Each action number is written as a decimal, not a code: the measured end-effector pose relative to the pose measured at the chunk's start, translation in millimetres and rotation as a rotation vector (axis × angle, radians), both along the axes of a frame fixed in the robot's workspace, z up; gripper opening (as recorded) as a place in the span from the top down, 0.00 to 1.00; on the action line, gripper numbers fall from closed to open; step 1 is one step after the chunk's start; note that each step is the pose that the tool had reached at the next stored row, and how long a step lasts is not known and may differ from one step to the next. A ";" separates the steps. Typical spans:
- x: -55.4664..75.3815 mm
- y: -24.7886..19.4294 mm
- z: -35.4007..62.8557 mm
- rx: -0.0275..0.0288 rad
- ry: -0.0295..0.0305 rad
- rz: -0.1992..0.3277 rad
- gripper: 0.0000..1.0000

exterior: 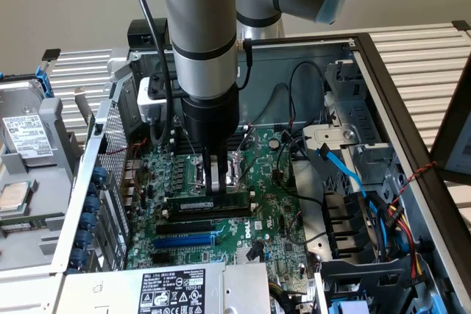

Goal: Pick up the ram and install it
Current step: 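Insert the ram into the slot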

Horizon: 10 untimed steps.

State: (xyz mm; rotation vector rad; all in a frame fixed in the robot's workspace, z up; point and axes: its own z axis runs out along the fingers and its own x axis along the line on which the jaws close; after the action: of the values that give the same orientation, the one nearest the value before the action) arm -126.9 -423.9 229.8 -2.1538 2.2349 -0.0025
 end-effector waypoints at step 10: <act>0.0 0.0 -2.0 0.0017 -0.0001 0.000 0.87</act>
State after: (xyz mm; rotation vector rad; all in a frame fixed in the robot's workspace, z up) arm -126.9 -424.0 227.8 -2.1529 2.2340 -0.0007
